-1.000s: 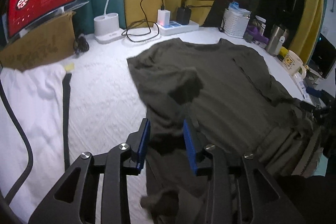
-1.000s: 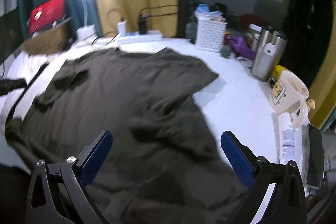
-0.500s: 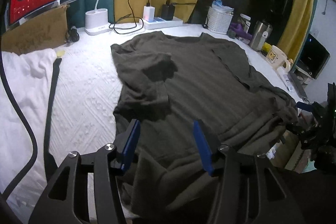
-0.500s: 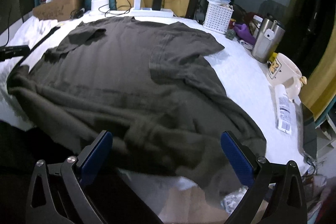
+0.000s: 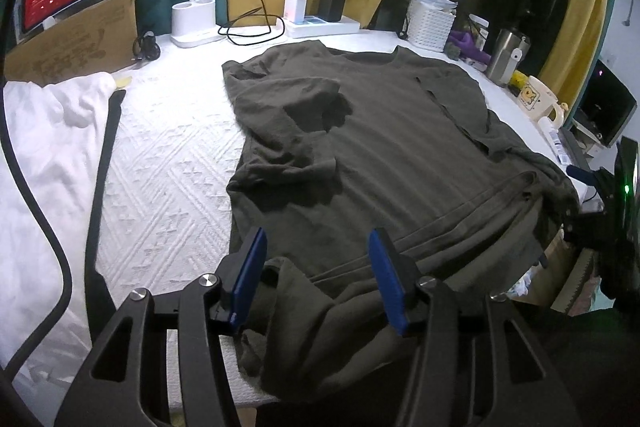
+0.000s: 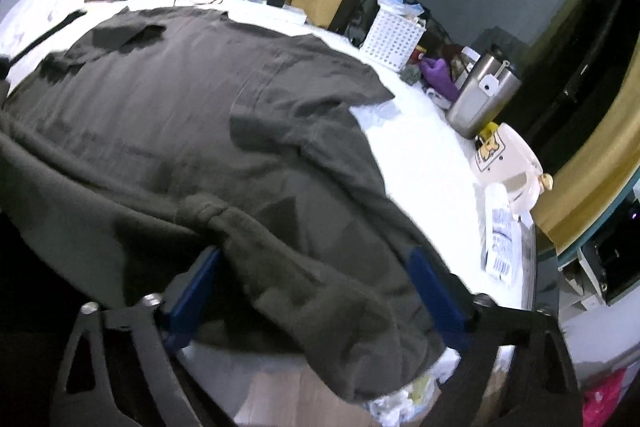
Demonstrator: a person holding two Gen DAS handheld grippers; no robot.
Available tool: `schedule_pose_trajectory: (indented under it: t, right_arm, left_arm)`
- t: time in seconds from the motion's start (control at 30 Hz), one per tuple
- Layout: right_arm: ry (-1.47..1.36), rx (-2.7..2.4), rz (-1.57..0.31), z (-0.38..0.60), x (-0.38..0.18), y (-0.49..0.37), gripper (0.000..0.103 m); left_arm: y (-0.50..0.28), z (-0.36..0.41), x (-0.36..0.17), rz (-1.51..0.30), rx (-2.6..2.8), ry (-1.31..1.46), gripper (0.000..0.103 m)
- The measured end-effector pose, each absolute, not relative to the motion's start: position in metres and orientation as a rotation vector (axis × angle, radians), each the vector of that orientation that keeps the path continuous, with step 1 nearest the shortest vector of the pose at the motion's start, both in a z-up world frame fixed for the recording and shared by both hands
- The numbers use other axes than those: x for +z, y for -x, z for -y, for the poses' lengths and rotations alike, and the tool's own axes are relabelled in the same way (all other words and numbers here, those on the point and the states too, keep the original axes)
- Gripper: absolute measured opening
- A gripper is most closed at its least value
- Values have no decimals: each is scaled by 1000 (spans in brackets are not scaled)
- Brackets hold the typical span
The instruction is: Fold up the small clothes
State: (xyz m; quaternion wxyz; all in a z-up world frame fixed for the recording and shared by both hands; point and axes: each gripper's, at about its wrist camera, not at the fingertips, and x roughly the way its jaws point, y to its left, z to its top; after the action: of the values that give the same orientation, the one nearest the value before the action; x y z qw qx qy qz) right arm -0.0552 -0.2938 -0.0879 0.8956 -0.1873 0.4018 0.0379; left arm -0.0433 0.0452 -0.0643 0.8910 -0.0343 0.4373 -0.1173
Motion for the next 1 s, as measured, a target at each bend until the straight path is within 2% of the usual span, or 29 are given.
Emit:
schedule_pose_trajectory:
  t: [0.37,0.9,0.97,1.0]
  right_arm:
    - [334,98,-842,289,-77,52,87]
    - [489,194,-909,268,-95,62,87]
    - [490,218,-904,265,-95,58,77]
    - [472,245,-912,263,-96,55,59]
  left_arm:
    - [49,-45,-67,-920,-272,76,53]
    - [53,-48,-68,-928,-278,78,53]
    - [55,-47,-67,-926,-284,70,53]
    - [56,-47,-66,-924,-284,65,53]
